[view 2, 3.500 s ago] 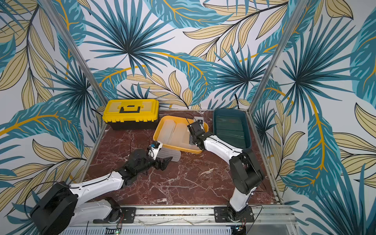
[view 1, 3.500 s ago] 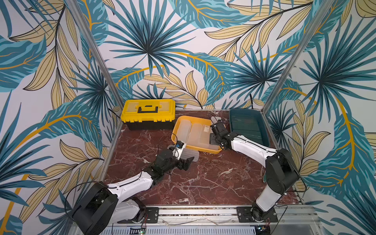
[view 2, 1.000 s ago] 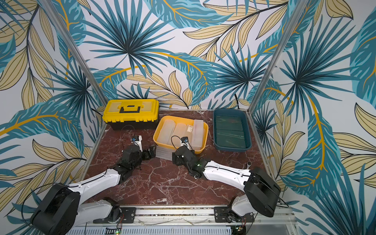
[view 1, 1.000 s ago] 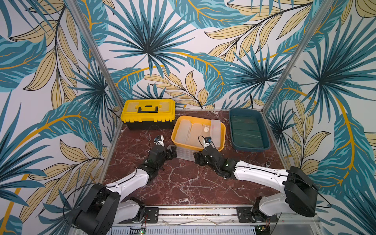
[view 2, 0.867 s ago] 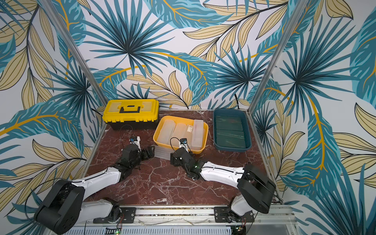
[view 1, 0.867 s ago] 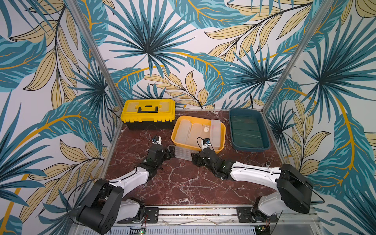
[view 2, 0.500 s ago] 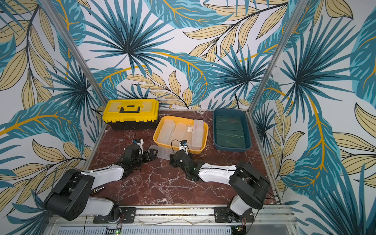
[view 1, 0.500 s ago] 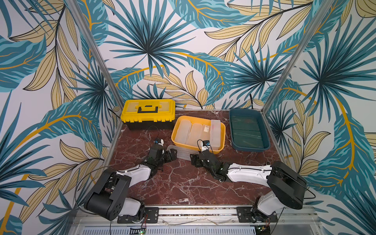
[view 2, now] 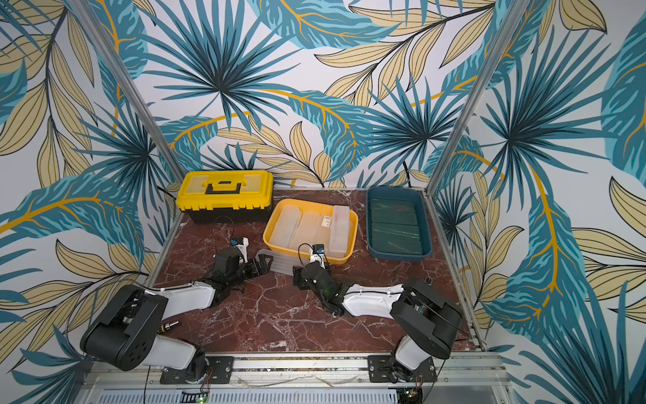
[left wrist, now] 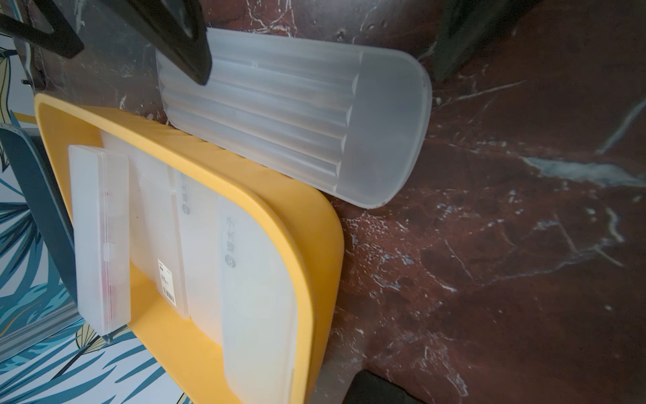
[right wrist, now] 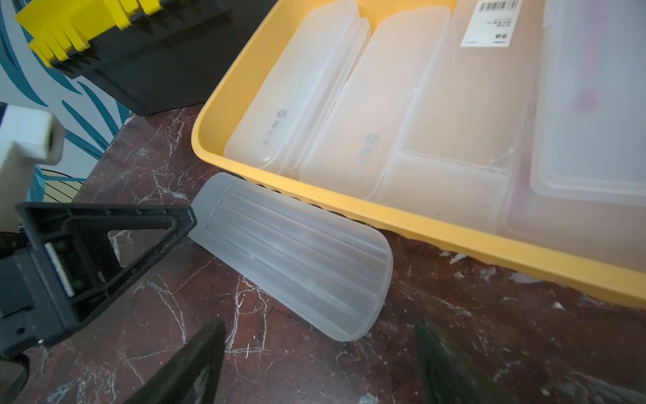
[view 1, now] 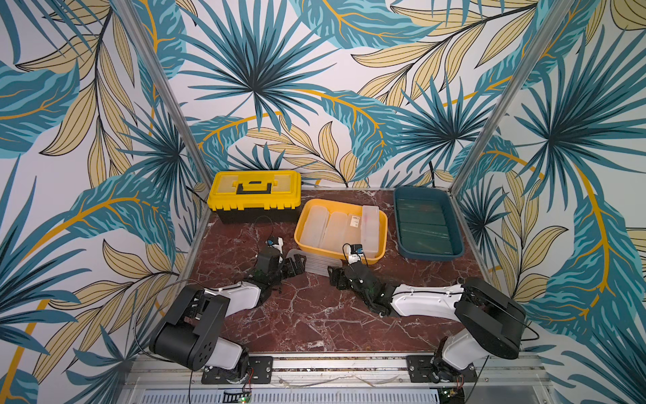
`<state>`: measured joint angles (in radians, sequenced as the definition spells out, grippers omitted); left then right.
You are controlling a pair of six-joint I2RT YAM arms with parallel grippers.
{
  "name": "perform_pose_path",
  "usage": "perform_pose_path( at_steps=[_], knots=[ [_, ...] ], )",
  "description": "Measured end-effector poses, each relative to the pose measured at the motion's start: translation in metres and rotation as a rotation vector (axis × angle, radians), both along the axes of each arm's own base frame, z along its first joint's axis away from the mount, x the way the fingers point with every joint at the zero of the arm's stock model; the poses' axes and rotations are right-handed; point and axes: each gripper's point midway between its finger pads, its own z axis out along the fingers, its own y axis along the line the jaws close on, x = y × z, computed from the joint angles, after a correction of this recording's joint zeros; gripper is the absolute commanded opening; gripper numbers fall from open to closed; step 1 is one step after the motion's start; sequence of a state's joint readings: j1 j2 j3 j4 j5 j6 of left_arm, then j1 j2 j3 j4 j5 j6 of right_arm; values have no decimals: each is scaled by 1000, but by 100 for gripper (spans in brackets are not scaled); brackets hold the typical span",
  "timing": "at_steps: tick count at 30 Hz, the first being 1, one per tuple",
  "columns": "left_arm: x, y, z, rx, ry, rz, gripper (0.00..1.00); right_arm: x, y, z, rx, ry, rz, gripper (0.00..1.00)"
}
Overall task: Place the pencil cases by color into the storage box
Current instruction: Pick up the pencil case from the center of the board.
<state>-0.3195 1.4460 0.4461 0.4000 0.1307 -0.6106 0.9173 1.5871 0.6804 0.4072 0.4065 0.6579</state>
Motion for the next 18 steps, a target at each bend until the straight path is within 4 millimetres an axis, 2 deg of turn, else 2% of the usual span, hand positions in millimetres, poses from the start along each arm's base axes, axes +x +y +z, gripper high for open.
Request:
perform_pose_path(
  at_steps=[7,18],
  knots=[
    [4,6,12,2,-38,32,100,4,1,-6,14,-8,-20,85],
    [7,8,29,-23,-80,60,100,5,8,-38,47,54,-43,85]
  ],
)
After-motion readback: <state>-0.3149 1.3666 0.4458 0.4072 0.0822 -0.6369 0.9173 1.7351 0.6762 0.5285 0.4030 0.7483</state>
